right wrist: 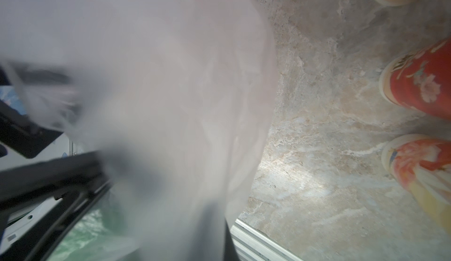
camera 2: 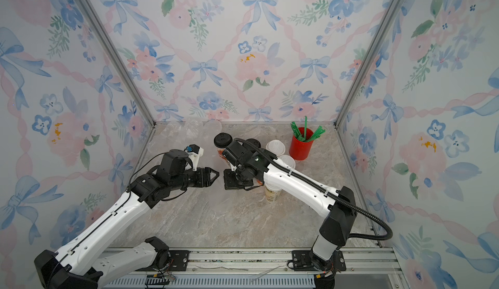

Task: Pack milk tea into plastic carrier bags
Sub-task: Adjust the plastic carrier bag at the center of the board.

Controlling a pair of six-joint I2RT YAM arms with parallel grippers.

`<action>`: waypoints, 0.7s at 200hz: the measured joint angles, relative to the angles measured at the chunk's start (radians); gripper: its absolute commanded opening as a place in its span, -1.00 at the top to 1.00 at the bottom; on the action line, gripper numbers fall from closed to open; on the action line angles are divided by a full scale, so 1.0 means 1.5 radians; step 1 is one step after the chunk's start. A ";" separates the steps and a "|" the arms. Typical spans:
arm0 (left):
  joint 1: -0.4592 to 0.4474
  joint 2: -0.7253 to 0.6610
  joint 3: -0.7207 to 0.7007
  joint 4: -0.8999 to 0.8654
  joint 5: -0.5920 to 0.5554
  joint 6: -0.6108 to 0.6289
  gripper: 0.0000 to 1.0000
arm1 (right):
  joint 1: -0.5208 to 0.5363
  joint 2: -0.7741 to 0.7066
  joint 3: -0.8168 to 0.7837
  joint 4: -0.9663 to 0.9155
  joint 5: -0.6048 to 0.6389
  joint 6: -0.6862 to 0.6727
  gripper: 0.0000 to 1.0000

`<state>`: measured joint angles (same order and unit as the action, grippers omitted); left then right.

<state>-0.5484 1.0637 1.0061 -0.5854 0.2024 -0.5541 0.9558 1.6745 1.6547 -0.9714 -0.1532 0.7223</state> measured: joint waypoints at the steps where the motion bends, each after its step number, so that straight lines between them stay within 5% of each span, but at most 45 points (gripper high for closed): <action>1: -0.001 0.001 0.001 0.000 0.001 -0.001 -0.55 | 0.000 0.000 0.000 0.000 0.000 0.000 1.00; 62: -0.034 0.082 0.005 -0.022 0.041 0.028 -0.54 | 0.005 0.000 0.010 -0.003 -0.001 0.002 1.00; 140: -0.058 0.139 0.009 -0.043 0.029 0.070 0.57 | -0.004 -0.001 -0.003 0.004 0.003 0.006 1.00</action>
<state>-0.6350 1.2728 1.0191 -0.6506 0.2462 -0.4484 0.9493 1.6733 1.6508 -0.9653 -0.1482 0.7311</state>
